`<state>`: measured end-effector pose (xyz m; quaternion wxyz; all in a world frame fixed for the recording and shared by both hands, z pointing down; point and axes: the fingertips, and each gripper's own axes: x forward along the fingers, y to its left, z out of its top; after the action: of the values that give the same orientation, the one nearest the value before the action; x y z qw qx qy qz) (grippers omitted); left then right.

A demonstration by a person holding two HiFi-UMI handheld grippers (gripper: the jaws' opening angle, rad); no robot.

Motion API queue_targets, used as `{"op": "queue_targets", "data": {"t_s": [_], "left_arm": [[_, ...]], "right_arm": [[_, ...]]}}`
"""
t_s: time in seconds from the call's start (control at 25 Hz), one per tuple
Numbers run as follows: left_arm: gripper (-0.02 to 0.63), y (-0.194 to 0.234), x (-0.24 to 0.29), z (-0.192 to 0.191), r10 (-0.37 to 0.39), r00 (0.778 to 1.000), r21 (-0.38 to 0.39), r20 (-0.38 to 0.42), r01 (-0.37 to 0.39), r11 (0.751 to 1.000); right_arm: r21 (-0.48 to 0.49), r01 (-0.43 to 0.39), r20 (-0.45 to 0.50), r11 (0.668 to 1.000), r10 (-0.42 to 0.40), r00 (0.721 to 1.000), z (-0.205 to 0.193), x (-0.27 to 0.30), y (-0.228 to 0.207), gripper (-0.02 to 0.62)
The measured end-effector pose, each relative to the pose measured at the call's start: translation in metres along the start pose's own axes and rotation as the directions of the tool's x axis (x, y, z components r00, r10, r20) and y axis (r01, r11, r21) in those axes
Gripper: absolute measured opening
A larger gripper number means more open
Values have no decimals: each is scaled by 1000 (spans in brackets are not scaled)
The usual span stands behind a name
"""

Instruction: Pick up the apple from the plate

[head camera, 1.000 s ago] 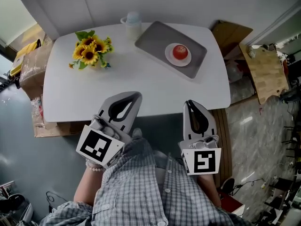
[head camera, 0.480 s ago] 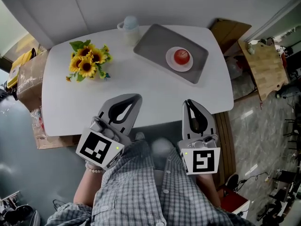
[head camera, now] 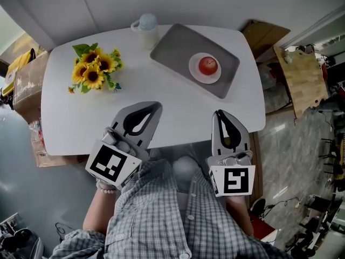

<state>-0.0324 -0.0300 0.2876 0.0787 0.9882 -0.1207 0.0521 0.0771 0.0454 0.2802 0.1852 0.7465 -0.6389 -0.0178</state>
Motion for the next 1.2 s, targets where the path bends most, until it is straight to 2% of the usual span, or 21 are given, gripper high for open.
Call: {"op": "queue_targets", "data": {"t_s": [0.24, 0.8, 1.0, 1.2], "left_arm": [[9, 5, 27, 1, 14, 1000, -17, -20, -14, 1000], [9, 25, 107, -18, 83, 988, -55, -128, -90, 994], [9, 31, 139, -31, 89, 985, -105, -150, -105, 989], [10, 40, 168, -48, 114, 972, -124, -204, -141, 982]], "right_arm": [[15, -47, -16, 999, 48, 999, -8, 26, -21, 31], [36, -127, -82, 991, 129, 988, -48, 84, -86, 31], [44, -162, -114, 986, 166, 979, -67, 106, -106, 31], [142, -206, -186, 968, 230, 955, -96, 129, -122, 31]]}}
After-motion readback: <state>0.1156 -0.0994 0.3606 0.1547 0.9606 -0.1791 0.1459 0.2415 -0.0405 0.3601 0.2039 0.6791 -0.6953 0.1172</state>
